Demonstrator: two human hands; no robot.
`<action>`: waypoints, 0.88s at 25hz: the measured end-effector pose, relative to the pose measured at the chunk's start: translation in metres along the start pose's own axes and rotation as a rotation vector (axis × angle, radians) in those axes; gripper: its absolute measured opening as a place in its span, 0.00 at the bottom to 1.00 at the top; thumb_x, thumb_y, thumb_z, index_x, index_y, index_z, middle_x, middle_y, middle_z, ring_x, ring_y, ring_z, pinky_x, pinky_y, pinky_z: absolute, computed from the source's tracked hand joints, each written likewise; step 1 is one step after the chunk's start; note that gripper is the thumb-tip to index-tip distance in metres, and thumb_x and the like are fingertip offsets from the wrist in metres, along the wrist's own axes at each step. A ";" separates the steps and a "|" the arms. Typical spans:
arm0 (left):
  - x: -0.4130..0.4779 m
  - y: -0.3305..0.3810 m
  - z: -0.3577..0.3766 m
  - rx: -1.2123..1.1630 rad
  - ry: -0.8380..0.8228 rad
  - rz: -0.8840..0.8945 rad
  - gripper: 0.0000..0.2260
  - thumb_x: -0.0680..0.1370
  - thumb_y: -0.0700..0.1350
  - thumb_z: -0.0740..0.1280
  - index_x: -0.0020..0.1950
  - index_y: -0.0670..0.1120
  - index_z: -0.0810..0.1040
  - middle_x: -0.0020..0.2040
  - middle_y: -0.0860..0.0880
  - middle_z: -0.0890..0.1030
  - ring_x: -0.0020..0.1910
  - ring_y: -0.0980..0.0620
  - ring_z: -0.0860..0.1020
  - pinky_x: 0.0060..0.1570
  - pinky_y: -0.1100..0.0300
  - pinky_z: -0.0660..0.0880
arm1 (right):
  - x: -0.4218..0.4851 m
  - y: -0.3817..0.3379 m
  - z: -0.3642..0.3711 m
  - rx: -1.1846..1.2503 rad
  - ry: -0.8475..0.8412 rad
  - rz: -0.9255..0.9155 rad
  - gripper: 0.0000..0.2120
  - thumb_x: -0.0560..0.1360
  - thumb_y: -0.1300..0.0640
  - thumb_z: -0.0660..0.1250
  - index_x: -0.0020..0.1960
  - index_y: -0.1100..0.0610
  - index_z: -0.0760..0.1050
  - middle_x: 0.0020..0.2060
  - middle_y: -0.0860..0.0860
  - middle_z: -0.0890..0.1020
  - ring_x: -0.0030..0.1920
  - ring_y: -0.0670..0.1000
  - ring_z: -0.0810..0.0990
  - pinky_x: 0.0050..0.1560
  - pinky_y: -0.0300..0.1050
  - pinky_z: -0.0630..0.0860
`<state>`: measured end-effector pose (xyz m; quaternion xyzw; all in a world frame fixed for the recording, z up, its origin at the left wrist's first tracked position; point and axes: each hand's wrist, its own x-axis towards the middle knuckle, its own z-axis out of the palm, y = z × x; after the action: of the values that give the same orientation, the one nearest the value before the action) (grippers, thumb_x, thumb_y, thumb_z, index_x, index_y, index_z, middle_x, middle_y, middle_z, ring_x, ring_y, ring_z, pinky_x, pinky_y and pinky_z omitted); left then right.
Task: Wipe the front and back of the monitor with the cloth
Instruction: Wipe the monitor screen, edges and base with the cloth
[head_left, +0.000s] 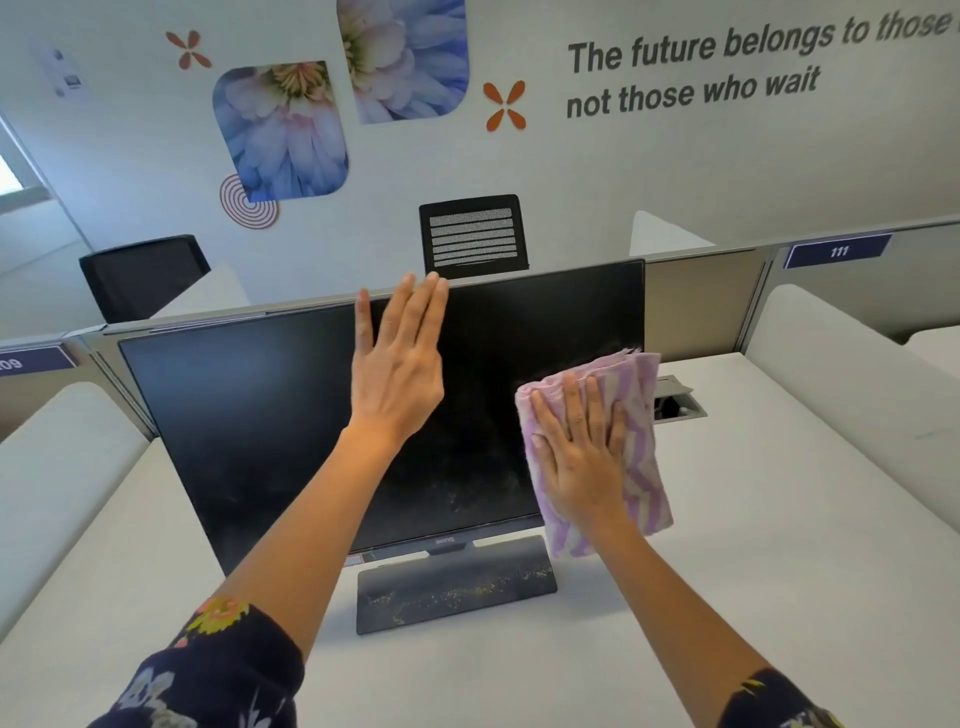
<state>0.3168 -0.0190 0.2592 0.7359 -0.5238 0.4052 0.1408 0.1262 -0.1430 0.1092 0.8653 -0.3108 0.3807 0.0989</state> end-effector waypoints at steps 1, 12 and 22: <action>-0.003 -0.008 -0.002 -0.005 0.010 -0.043 0.28 0.79 0.42 0.55 0.80 0.44 0.53 0.79 0.47 0.57 0.79 0.48 0.52 0.75 0.39 0.42 | 0.008 0.006 -0.005 0.014 0.003 0.051 0.28 0.83 0.41 0.48 0.80 0.47 0.46 0.79 0.55 0.52 0.79 0.61 0.48 0.74 0.66 0.57; -0.025 -0.068 -0.008 -0.062 0.106 -0.215 0.21 0.83 0.47 0.52 0.76 0.42 0.63 0.76 0.45 0.64 0.78 0.46 0.54 0.76 0.40 0.45 | 0.096 -0.098 -0.024 0.168 0.141 0.069 0.26 0.83 0.45 0.51 0.79 0.47 0.52 0.79 0.55 0.52 0.79 0.59 0.48 0.76 0.65 0.48; -0.026 -0.069 -0.005 -0.138 0.137 -0.221 0.19 0.82 0.46 0.54 0.73 0.43 0.67 0.75 0.47 0.66 0.78 0.48 0.55 0.76 0.40 0.43 | 0.023 -0.071 0.005 0.069 0.055 0.080 0.27 0.83 0.43 0.50 0.80 0.47 0.50 0.79 0.55 0.52 0.79 0.60 0.48 0.75 0.65 0.53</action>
<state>0.3719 0.0297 0.2582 0.7483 -0.4553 0.3995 0.2703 0.1847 -0.0992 0.1269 0.8442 -0.3291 0.4185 0.0623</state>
